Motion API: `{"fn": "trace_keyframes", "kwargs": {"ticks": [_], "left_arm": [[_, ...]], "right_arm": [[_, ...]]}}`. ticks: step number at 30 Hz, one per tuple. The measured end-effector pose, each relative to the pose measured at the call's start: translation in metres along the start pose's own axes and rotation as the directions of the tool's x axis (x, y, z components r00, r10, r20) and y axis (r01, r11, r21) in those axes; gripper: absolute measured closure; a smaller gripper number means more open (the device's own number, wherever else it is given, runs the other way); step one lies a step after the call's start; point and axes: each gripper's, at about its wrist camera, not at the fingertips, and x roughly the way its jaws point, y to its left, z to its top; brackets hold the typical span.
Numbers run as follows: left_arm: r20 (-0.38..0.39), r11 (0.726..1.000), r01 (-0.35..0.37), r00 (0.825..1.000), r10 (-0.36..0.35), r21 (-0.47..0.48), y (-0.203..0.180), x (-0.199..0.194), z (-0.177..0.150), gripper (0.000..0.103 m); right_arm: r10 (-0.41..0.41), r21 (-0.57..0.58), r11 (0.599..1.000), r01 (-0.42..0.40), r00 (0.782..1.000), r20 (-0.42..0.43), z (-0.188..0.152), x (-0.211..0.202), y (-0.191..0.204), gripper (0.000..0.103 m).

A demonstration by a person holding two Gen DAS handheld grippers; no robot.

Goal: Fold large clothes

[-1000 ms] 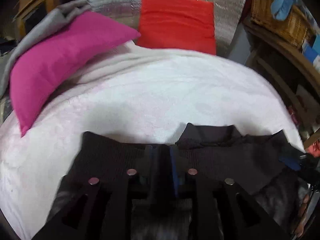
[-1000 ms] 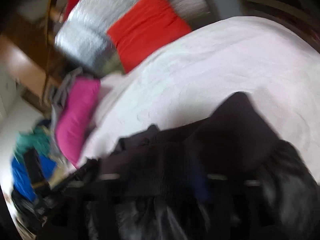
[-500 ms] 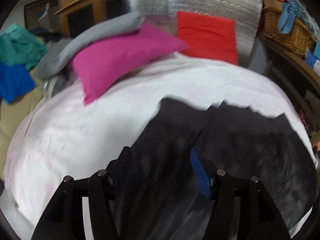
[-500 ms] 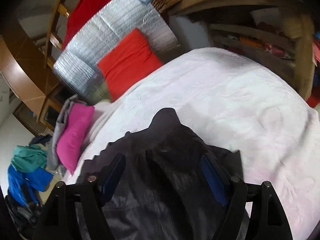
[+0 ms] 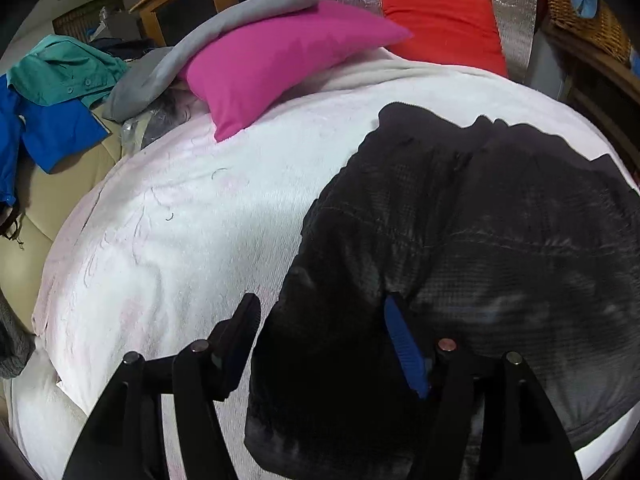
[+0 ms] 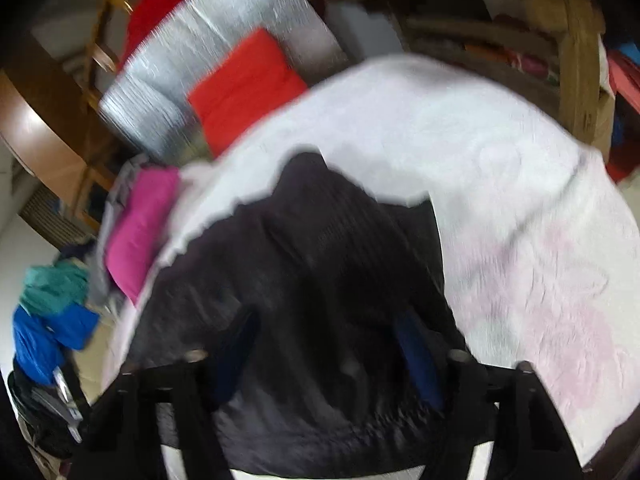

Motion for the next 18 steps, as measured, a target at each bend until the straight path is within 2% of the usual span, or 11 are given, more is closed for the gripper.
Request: {"fn": "trace_keyframes", "kwargs": {"ticks": [2,5,9,14,17,18], "left_arm": [[0.023,0.998,-0.038,0.999,0.037,0.044,-0.007,-0.001,-0.003,0.036],[0.055,0.994,-0.073,0.996,0.069,0.079,-0.013,-0.008,-0.004,0.036],[0.091,0.995,-0.059,0.994,0.052,0.083,-0.010,-0.021,-0.007,0.036],[0.151,0.996,-0.047,0.988,0.034,0.081,-0.006,-0.035,-0.008,0.036],[0.185,0.996,-0.042,0.982,0.027,0.078,-0.006,-0.043,-0.006,0.036],[0.191,0.996,-0.039,0.981,0.024,0.077,-0.006,-0.044,-0.006,0.036]], "right_arm": [[-0.039,-0.012,0.999,0.039,0.999,-0.020,-0.001,0.011,-0.004,0.040],[-0.037,0.003,0.999,0.037,0.998,-0.049,-0.001,0.018,-0.009,0.040],[0.010,-0.003,1.000,-0.010,1.000,0.009,0.000,-0.003,-0.004,0.040],[0.081,-0.017,0.997,-0.079,0.992,0.094,0.003,-0.025,0.005,0.040],[0.080,-0.037,0.996,-0.076,0.992,0.098,0.004,-0.023,0.012,0.041],[0.065,-0.049,0.997,-0.060,0.993,0.101,0.003,-0.022,0.016,0.046]]}}
